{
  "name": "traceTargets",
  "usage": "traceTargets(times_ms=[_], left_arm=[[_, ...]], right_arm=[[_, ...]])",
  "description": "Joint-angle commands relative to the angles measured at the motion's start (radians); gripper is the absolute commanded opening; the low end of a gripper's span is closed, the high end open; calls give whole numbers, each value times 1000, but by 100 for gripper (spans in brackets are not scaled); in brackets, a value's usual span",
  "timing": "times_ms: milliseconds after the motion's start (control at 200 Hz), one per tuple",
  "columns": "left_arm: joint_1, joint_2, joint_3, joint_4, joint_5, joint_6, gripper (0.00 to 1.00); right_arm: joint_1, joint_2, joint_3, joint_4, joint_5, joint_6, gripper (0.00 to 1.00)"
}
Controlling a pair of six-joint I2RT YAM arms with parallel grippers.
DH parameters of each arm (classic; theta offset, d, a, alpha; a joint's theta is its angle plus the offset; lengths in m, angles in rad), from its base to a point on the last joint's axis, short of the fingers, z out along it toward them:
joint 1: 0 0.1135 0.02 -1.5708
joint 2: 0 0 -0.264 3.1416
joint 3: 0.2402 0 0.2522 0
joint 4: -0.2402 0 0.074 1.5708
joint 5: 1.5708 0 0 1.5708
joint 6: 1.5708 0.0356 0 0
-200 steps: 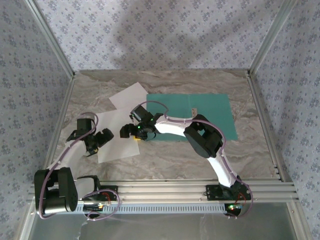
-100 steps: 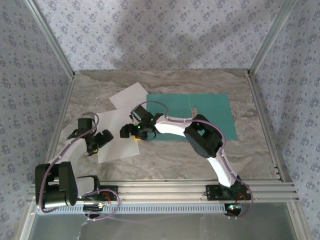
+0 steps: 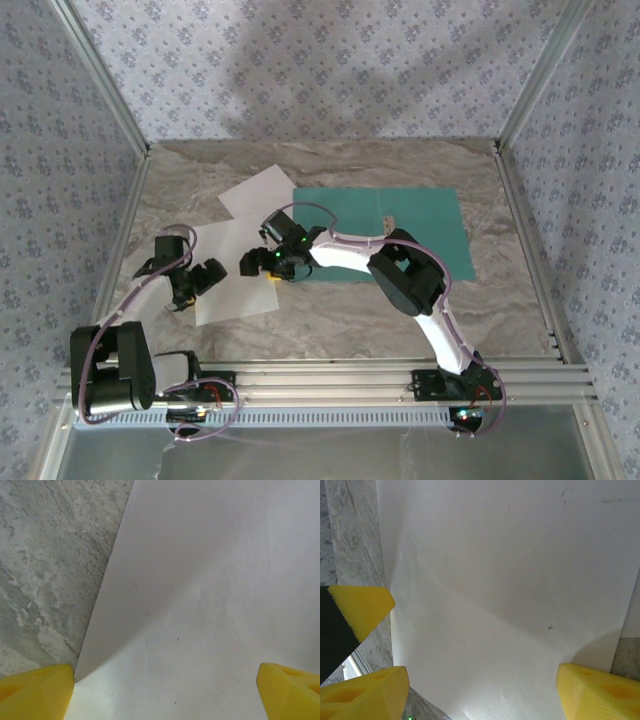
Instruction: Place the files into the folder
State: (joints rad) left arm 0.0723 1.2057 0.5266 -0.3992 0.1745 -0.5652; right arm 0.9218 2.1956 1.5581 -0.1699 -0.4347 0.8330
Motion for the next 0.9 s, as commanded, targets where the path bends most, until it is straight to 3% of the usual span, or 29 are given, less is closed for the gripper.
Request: traceTargets(times_ms=[0, 310, 894], left_arm=[[-8, 12, -17, 61, 142, -1, 94], [-8, -11, -27, 65, 166, -2, 94], [-9, -34, -46, 84, 215, -23, 81]], right_arm=[[3, 27, -20, -7, -15, 21, 79], [3, 18, -32, -1, -15, 23, 79], [1, 0, -60, 32, -23, 44, 79]])
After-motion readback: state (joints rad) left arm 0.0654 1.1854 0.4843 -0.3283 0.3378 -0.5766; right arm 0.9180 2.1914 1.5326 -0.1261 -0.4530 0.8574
